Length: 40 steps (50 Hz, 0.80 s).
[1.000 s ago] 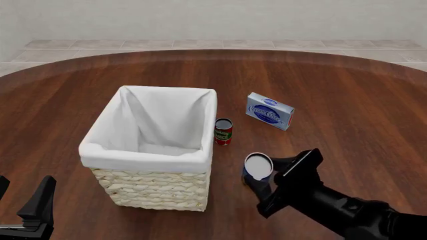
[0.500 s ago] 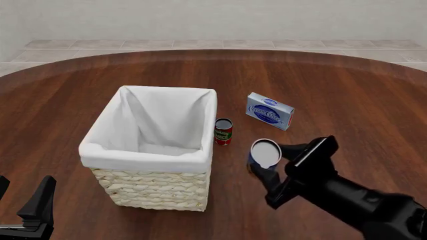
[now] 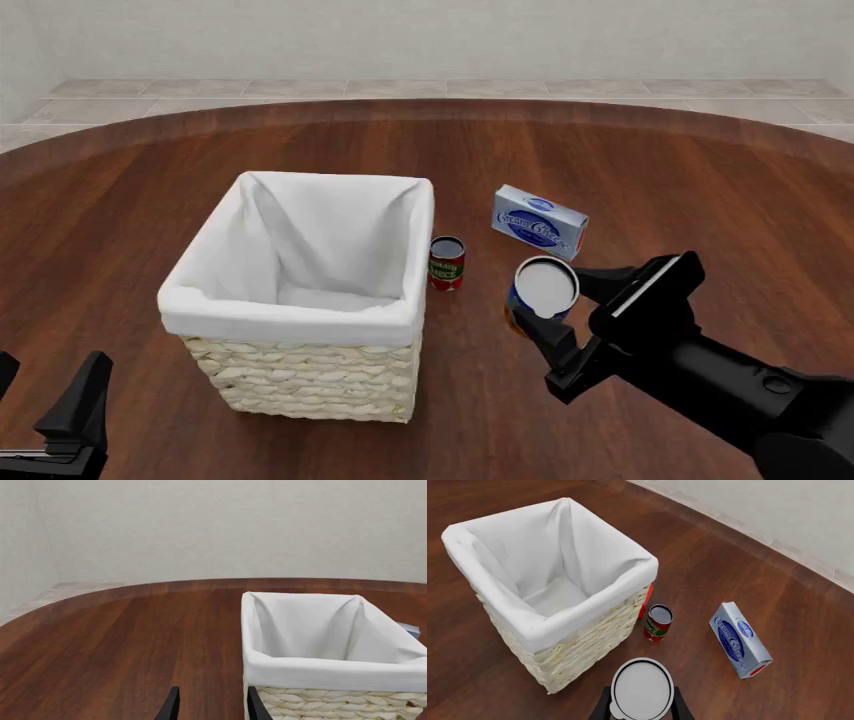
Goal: Pick up the alphabet soup and put it in the basket.
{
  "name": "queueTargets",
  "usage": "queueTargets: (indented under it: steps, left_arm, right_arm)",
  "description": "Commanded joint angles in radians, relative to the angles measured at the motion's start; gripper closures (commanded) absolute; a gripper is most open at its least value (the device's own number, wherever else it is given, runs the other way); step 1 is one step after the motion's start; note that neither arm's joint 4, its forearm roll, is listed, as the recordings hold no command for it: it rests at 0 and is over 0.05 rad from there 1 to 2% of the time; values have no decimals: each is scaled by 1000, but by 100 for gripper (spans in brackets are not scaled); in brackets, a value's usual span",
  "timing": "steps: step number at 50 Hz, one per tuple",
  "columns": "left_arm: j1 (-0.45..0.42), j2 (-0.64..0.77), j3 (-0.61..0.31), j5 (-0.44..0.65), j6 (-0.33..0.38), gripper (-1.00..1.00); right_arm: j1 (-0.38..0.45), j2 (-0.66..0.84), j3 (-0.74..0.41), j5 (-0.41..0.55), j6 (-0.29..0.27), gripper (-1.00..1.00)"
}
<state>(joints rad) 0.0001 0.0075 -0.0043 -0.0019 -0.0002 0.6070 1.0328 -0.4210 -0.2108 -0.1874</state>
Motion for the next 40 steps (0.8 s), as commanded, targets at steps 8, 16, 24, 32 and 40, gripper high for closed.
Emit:
queueTargets:
  steps: [8,16,24,32,40]
  left_arm:
    - [0,0,0,0,0,-100]
    - [0,0,0,0,0,-100]
    - [0,0,0,0,0,-100]
    - [0,0,0,0,0,-100]
    - [0,0,0,0,0,-100]
  right_arm:
    - [-12,-67,-54,49,15,100]
    - [-11,-89,-86,69,7,100]
    - [-11,-103,-118,92,-9,100]
    - [-1,-97,-146,93,-18,100]
    - [-1,-75,-158,82,-19,100]
